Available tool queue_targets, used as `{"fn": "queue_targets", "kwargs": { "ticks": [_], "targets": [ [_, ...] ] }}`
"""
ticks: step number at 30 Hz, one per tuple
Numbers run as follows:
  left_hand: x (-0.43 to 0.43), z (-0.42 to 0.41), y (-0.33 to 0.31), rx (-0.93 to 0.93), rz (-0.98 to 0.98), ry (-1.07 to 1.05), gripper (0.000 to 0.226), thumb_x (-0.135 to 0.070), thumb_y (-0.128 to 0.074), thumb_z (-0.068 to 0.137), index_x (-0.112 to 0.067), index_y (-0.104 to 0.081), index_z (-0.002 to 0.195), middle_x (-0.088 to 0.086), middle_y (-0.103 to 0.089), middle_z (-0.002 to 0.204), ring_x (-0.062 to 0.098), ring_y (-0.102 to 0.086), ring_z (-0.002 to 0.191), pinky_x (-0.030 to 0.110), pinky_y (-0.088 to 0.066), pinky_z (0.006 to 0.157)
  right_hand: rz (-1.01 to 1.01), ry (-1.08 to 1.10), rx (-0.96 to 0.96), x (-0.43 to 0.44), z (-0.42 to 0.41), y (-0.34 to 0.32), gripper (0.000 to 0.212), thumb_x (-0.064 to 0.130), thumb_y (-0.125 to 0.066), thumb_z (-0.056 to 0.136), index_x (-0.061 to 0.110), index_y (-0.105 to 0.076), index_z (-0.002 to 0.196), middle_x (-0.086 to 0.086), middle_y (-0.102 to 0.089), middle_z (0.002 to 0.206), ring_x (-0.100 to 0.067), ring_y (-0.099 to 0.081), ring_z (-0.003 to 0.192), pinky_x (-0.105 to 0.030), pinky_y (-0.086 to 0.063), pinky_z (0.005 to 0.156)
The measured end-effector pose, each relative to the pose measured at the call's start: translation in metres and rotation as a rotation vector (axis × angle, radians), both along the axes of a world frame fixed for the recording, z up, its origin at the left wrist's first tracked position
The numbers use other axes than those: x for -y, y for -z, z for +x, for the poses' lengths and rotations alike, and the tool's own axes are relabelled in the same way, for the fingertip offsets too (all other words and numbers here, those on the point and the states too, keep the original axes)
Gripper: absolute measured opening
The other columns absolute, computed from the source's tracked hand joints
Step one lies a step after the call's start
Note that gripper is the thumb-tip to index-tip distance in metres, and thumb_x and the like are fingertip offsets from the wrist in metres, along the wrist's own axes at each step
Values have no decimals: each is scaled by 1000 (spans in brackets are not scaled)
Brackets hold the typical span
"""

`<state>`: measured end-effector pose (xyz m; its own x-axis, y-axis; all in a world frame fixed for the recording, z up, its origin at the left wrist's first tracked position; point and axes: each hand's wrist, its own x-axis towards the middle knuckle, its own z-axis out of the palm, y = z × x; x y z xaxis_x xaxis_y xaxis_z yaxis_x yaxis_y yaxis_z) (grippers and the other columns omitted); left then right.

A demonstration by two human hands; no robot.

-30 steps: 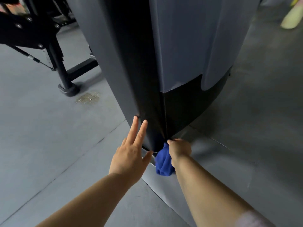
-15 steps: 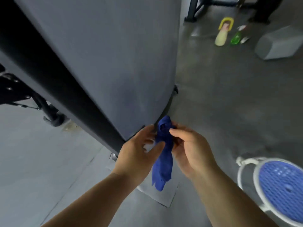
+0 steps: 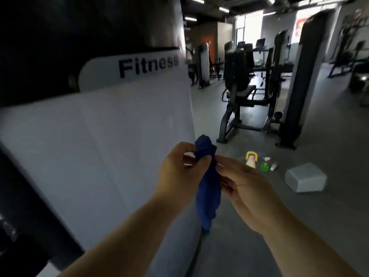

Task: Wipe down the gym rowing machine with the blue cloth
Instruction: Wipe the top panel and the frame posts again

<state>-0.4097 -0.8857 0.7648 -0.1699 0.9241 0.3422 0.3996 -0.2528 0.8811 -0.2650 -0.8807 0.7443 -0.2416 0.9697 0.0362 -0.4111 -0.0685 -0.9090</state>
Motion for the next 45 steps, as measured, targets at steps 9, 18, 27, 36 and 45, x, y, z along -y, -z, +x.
{"fn": "queue_targets", "kwargs": {
  "ticks": [9,18,27,36,45],
  "targets": [
    [-133,45,-142,138,338,3,24,-16,-72,85,-13,-49,81,4,-55,69,6,-50,60,19,-46,58,123,8,-1,-128,36,-141,18,13,-59,92,8,-75,100,-11,-75,94,-18,-70,77,-29,-50,69],
    [-277,80,-221,29,506,-128,16,-23,-58,97,-36,-53,90,-9,-64,84,8,-64,77,39,-58,73,263,-75,-5,-289,62,-211,14,14,-62,93,12,-75,98,-9,-76,94,-17,-71,76,-30,-53,66],
    [-421,66,-293,-440,641,-799,18,-17,-62,88,-31,-50,91,-10,-50,100,0,-53,79,7,-38,62,315,-454,-28,-530,48,-262,19,9,-57,95,13,-75,93,-4,-74,85,-14,-67,73,-30,-49,72],
    [-494,16,-336,-1126,318,-1234,22,-25,-55,97,-28,-61,118,-9,-49,110,6,-48,83,15,-31,57,408,-557,100,-660,-46,-293,18,6,-58,94,15,-71,103,-6,-69,101,-17,-62,88,-26,-50,67],
    [-551,1,-374,-1486,149,-1392,23,-27,-54,97,-34,-66,115,-9,-53,110,11,-51,86,23,-31,57,625,-721,37,-718,-129,-321,21,17,-56,98,22,-67,115,3,-66,109,-14,-61,105,-28,-50,87]
  ]
}}
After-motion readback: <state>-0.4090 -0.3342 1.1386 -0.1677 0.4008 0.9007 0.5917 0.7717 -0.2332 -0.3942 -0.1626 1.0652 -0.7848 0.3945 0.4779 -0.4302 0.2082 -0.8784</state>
